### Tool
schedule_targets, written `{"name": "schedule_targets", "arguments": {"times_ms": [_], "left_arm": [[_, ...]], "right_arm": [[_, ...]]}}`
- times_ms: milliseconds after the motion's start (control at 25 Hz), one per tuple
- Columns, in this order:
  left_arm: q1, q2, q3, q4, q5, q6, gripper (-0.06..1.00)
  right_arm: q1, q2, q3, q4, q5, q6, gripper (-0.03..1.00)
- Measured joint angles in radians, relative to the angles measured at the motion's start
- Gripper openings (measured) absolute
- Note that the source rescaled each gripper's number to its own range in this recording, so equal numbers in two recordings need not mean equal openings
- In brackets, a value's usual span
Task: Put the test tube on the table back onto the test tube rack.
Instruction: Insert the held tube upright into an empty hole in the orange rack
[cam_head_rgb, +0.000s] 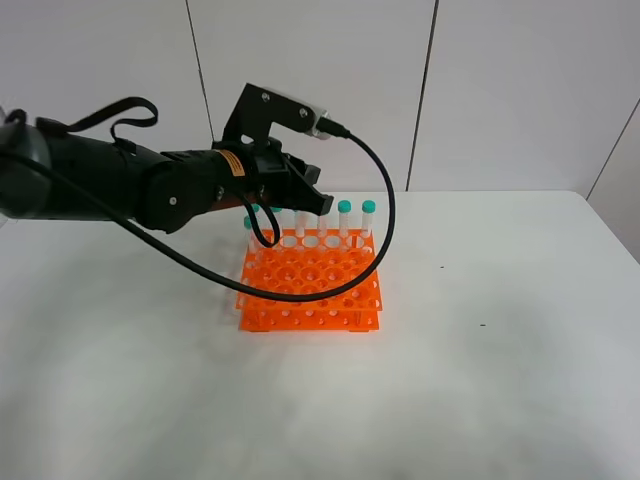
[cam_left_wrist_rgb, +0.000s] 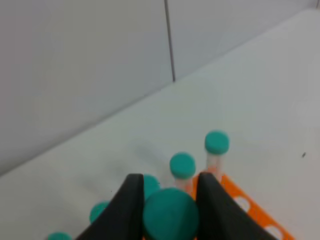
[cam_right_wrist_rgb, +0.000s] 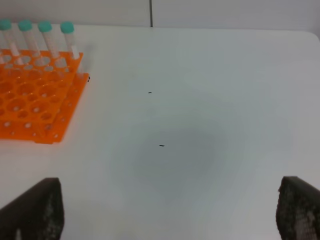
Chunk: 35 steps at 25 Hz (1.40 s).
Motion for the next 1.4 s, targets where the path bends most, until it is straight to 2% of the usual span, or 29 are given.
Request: {"name": "schedule_targets", "arguments": {"times_ms": [280, 520, 840, 1120, 1400], "left_arm": [[0.083, 0.029, -0.001, 0.035, 0.017, -0.076, 0.0], [0.098, 0.047, -0.002, 0.091, 0.009, -0.122, 0.0], [0.126, 0.089, -0.002, 0.092, -0.019, -0.118, 0.0], [0.129, 0.098, -0.002, 0.094, -0.026, -0.172, 0.0], [0.129, 0.085, -0.002, 0.095, -0.043, -0.178, 0.0]], "right_arm": [[0.0, 0.0, 0.0, 0.0, 0.0, 0.0, 0.92], [0.0, 0.0, 0.0, 0.0, 0.0, 0.0, 0.92], [0.0, 0.0, 0.0, 0.0, 0.0, 0.0, 0.92], [0.0, 0.0, 0.0, 0.0, 0.0, 0.0, 0.92], [0.0, 0.0, 0.0, 0.0, 0.0, 0.0, 0.92]]}}
